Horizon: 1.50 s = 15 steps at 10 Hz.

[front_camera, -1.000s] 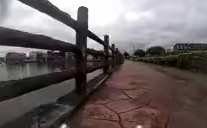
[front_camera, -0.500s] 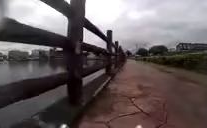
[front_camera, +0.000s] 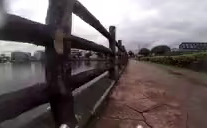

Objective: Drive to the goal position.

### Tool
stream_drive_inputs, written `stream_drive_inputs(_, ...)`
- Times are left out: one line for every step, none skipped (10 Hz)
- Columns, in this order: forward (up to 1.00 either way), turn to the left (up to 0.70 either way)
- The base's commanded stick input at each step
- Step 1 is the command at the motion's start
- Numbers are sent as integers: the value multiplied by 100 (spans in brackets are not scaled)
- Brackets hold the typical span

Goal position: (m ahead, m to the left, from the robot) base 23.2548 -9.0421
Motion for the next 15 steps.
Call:
stream_drive_inputs(85,-33)
stream_drive_inputs(38,-15)
stream_drive_inputs(0,0)
stream_drive_inputs(0,0)
stream_drive_inputs(0,0)
stream_drive_inputs(0,0)
stream_drive_inputs(0,0)
stream_drive_inputs(0,0)
stream_drive_inputs(0,0)
stream_drive_inputs(0,0)
stream_drive_inputs(0,0)
stream_drive_inputs(-22,1)
stream_drive_inputs(-64,1)
stream_drive_inputs(-85,1)
stream_drive_inputs(-85,1)
